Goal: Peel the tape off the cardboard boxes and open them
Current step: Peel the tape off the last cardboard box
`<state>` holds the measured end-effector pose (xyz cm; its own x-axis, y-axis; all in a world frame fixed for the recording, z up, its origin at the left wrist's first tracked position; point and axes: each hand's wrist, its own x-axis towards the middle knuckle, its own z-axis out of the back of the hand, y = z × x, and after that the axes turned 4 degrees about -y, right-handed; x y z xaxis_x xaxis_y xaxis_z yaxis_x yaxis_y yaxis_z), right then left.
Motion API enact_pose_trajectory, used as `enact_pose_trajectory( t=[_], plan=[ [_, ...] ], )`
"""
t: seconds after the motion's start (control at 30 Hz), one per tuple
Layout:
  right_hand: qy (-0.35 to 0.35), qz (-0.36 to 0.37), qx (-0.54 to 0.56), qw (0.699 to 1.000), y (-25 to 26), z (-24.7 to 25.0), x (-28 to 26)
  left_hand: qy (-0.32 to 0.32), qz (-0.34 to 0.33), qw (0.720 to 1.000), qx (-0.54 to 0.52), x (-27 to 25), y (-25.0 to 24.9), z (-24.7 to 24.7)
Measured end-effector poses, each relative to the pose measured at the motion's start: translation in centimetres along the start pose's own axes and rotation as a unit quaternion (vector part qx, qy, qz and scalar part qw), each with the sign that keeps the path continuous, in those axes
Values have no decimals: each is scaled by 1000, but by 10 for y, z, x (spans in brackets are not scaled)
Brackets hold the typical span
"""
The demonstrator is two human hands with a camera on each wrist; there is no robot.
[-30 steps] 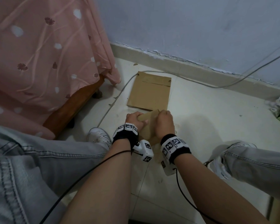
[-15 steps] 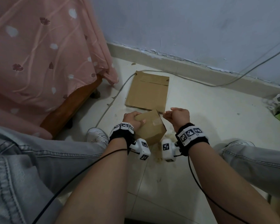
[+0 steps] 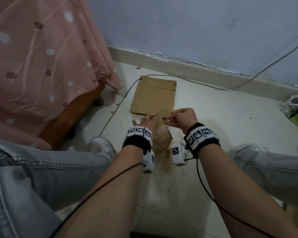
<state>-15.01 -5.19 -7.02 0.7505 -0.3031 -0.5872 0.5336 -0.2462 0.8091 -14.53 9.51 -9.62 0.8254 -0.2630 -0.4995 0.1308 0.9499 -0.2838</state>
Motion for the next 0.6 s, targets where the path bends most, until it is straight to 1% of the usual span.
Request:
enact_pose_trajectory(
  t=[0.13,0.2,0.33,0.37,0.43,0.5,0.6],
  plan=[
    [-9,-11,32,999,-3,4,1,-35,8,999,8,-5,-3,-10],
    [-1,-2,20,1000,-1,6,1,-43,1,999,7,-6,-2,-9],
    [17,10,25,1000,4,5,-1,-56,-5,998,-4,-3,1,3],
    [16,14,32,999,5,4,-1,-68,-7,998,-14,-3,2,7],
    [1,26,46,999,8,6,2,-101,-16,993,-53,-4,6,13],
    [-27,37,42,998,9,12,10,-118,-17,986,-119,-7,16,15],
    [-77,48,2,996,6,25,21,-101,-1,974,-202,-14,36,9]
  ],
)
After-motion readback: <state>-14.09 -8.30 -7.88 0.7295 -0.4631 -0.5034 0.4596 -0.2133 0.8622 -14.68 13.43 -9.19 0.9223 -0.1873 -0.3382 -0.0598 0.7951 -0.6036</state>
